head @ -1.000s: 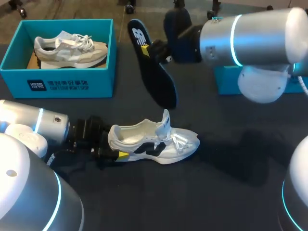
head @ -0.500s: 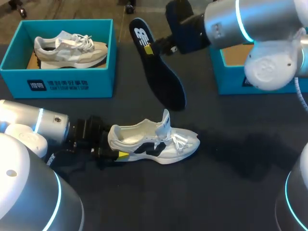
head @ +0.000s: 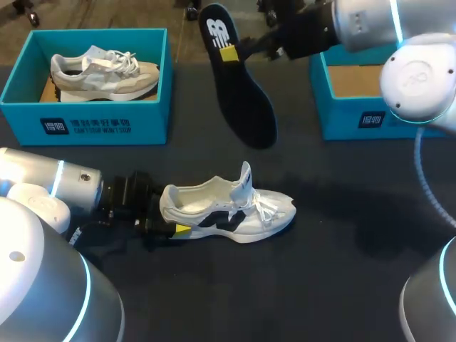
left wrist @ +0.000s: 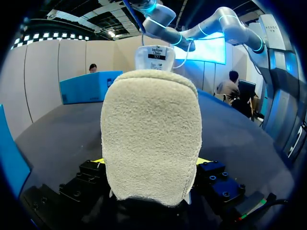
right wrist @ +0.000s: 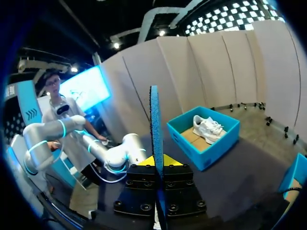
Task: Take the shoe out of the shoebox, open the shoe tongue, remove and reinsert the insole, then place the shoe into the shoebox
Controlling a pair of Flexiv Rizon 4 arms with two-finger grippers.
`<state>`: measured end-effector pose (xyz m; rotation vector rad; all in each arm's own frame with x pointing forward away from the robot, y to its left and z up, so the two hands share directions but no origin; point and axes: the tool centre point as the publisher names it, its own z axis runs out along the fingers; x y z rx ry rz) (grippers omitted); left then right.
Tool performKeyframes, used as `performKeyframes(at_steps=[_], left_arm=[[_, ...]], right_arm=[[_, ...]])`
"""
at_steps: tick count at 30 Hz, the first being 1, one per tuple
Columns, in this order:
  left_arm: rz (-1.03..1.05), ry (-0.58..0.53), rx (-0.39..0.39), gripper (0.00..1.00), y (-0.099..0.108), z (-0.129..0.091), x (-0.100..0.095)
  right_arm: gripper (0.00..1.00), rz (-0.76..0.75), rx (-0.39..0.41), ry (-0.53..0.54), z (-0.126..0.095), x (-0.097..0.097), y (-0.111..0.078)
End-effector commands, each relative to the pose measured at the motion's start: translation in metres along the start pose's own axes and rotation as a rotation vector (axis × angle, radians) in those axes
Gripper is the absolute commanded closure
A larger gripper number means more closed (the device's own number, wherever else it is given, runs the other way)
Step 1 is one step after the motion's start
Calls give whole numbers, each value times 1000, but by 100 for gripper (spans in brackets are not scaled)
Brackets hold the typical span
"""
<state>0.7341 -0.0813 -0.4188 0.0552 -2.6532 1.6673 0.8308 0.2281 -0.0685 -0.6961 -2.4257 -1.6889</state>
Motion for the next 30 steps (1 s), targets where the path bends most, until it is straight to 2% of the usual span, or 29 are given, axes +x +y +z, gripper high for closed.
performKeyframes(at_steps=[1, 8, 19, 30], left_arm=[[0, -3, 0, 100, 2, 2, 0], [0, -3, 0, 100, 2, 2, 0], [0, -3, 0, 100, 2, 2, 0], [0, -3, 0, 100, 2, 2, 0]], right_arm=[[100, -8, -36, 364, -8, 1, 0], [100, -28, -65, 328, -22, 18, 12], [100, 9, -195, 281, -29, 54, 18], [100, 63, -200, 251, -40, 84, 21]])
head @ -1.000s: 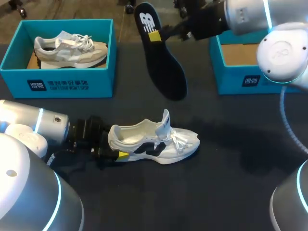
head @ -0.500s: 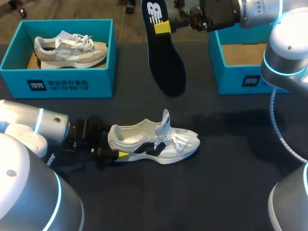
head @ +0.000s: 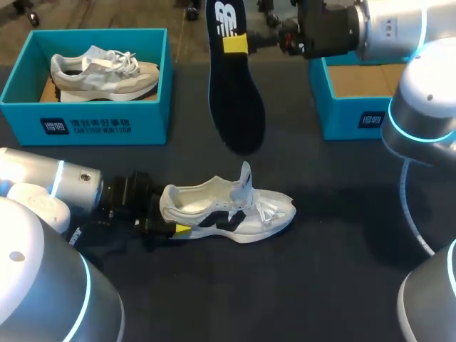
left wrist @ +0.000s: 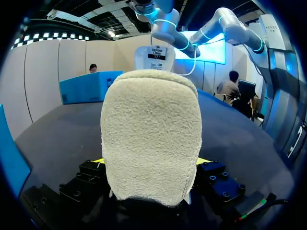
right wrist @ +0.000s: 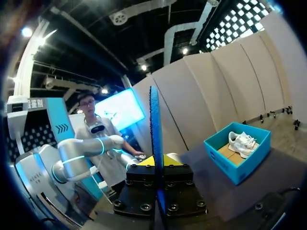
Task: Take the shoe out of the shoebox, open the shoe tongue, remove and reinsert the insole, then place the shoe into the shoebox
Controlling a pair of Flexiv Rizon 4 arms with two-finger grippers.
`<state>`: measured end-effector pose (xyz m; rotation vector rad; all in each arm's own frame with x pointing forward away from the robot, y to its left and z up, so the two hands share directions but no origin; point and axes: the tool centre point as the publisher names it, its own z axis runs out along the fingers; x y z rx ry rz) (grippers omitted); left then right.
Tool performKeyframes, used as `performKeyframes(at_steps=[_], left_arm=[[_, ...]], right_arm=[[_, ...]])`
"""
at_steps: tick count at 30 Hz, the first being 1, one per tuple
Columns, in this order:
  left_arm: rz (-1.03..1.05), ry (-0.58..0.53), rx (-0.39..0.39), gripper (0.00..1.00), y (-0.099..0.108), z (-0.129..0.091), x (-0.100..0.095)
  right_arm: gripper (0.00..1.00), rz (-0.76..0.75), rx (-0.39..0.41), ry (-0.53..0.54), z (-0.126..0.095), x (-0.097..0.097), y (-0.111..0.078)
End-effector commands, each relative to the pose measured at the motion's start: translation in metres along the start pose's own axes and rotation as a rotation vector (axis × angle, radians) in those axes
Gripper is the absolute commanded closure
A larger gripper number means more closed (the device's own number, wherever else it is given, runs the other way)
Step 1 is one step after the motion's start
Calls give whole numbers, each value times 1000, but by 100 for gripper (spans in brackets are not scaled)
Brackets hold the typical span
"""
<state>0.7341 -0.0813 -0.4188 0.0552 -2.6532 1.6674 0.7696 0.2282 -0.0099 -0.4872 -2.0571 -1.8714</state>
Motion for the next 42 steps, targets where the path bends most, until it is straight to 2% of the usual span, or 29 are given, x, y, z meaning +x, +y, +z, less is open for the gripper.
performKeyframes(at_steps=[1, 14, 18, 20, 35, 36, 42], left_arm=[[0, -3, 0, 100, 2, 2, 0], [0, -3, 0, 100, 2, 2, 0], [0, -3, 0, 100, 2, 2, 0], [0, -3, 0, 100, 2, 2, 0], [0, -3, 0, 100, 2, 2, 0], [0, -3, 0, 100, 2, 2, 0], [0, -3, 0, 100, 2, 2, 0]], right_arm=[[100, 13, -13, -42, -6, 13, -3], [100, 115, -45, 16, -26, 44, 1], [100, 177, -7, 25, -33, 55, -3], [100, 183, -17, 12, -37, 59, -3], [100, 183, -17, 12, -37, 59, -3], [100, 219, -62, 21, -38, 57, -5], [100, 374, -58, -4, -35, 70, 0]])
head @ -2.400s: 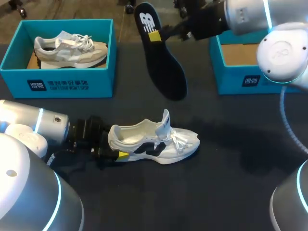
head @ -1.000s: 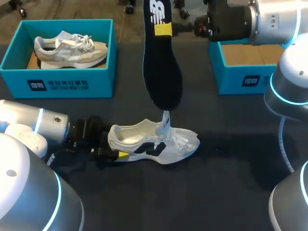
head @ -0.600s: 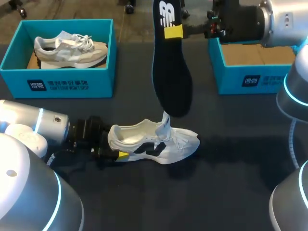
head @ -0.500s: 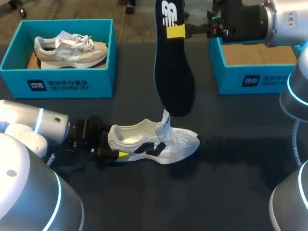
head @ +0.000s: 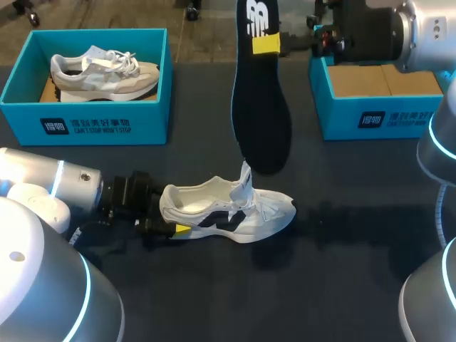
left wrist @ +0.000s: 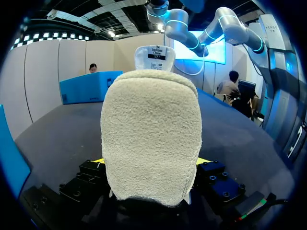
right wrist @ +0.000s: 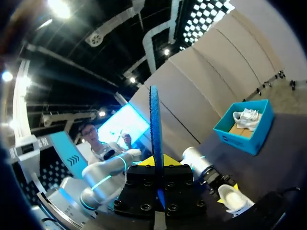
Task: Take the shoe out of the shoebox, open the shoe tongue, remove and reinsert the insole, then place the shoe into the shoebox
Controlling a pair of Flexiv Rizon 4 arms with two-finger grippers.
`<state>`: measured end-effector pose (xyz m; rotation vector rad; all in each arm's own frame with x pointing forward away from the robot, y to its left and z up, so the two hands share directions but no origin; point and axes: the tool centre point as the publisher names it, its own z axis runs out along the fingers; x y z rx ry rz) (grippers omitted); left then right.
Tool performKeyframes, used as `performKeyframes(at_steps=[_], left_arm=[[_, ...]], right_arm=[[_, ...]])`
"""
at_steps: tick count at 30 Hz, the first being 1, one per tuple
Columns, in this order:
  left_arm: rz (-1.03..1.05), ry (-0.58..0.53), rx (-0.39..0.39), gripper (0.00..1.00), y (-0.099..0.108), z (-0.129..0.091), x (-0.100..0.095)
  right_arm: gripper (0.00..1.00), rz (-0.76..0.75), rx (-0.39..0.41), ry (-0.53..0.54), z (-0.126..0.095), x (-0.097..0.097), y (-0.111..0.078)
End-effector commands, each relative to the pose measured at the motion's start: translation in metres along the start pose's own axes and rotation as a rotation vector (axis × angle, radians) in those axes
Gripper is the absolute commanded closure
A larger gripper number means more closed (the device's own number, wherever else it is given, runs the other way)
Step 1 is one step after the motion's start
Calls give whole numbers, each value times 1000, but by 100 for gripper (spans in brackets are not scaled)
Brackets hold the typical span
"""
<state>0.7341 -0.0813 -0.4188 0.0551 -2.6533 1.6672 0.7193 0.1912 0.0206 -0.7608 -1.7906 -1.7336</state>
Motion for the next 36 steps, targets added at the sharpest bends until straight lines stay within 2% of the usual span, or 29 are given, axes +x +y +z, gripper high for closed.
performKeyframes(at_steps=[1, 13, 21, 29, 36], left_arm=[[0, -3, 0, 100, 2, 2, 0], [0, -3, 0, 100, 2, 2, 0], [0, -3, 0, 100, 2, 2, 0], [0, -3, 0, 100, 2, 2, 0], [0, -3, 0, 100, 2, 2, 0]], right_arm=[[100, 42, -7, -22, 5, 16, -6], [100, 150, 32, -16, 14, 52, -10], [100, 160, 37, -20, 11, 70, -25], [100, 173, 8, -41, 3, 77, -42], [100, 185, 13, -49, 0, 81, -49]])
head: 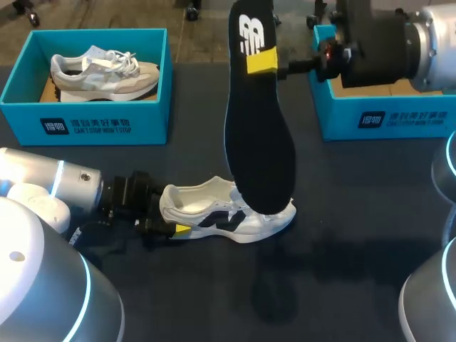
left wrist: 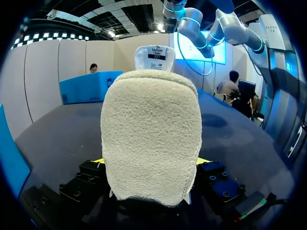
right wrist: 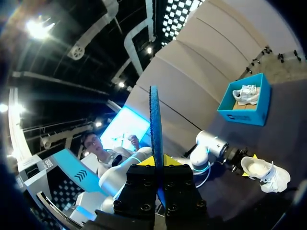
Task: Take the shoe out of the shoebox, open the shoe tongue, remove and reinsert the insole, then place the shoe into the shoebox
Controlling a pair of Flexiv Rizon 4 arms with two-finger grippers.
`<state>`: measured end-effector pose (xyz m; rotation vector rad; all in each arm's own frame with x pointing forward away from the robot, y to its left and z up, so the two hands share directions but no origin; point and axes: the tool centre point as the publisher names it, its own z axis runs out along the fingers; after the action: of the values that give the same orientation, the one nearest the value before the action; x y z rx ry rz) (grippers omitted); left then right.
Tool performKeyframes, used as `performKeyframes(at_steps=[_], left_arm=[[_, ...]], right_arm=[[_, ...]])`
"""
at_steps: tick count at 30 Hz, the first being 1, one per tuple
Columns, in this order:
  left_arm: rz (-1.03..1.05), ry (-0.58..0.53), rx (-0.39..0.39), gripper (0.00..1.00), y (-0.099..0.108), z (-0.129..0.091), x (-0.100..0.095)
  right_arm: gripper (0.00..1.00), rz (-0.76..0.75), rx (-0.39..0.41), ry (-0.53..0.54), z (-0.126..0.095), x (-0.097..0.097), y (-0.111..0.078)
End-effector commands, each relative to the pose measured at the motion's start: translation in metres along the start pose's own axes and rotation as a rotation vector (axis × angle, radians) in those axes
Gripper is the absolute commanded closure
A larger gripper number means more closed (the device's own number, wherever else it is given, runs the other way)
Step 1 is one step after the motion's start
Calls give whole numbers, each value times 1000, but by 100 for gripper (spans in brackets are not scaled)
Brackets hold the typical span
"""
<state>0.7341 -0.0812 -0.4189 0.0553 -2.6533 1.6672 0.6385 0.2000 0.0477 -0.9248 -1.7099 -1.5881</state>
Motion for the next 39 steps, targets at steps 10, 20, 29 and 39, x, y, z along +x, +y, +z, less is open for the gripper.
performKeyframes(at_steps=[10, 20, 29, 39], left_arm=[[0, -3, 0, 100, 2, 2, 0], [-1, 6, -6, 0, 2, -4, 0], [1, 32, -29, 0, -1, -11, -2], [16, 15, -181, 0, -11, -27, -4]], right_arm=[[100, 11, -20, -9, -11, 1, -17], [100, 10, -27, 6, -8, -3, -16], [100, 10, -27, 6, -8, -3, -16], [100, 10, -27, 6, -8, -3, -16]])
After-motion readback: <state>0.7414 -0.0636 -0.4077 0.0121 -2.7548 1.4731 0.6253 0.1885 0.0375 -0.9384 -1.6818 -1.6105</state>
